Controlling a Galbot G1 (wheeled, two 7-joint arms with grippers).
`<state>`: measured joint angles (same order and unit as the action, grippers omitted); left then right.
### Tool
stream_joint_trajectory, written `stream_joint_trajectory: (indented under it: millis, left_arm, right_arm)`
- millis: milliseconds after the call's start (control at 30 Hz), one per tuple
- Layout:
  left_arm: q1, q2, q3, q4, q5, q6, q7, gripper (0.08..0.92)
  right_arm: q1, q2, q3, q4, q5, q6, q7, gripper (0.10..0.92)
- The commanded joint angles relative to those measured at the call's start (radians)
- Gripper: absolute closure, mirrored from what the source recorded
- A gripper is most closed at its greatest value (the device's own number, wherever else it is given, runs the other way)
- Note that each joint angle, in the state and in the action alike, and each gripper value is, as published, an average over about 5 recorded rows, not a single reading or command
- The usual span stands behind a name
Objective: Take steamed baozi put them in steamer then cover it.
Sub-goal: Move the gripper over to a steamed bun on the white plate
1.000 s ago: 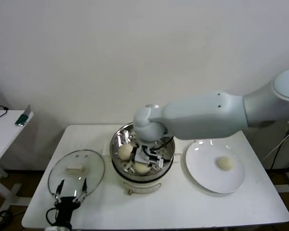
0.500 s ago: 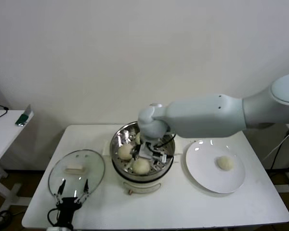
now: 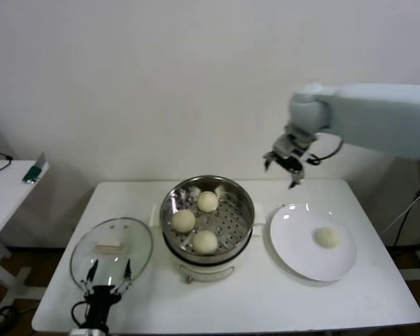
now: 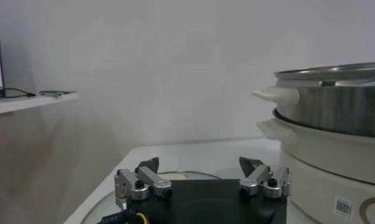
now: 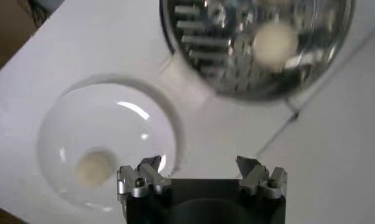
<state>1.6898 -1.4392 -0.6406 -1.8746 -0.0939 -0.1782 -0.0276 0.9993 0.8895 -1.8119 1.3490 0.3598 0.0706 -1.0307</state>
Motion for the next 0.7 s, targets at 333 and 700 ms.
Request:
stream_joint_trajectory:
  millis: [333, 700]
  left_arm:
    - [0.001, -0.008, -0.002, 0.020, 0.017, 0.003, -0.001, 0.177]
    - [0.003, -0.009, -0.003, 0.037, 0.022, 0.006, 0.000, 0.177]
  right_arm:
    - [-0.565, -0.372, 0.295, -0.159, -0.127, -0.163, 0.087, 0.203]
    - [-0.764, -0.250, 0.471, -0.280, -0.164, -0.189, 0.124, 0.203]
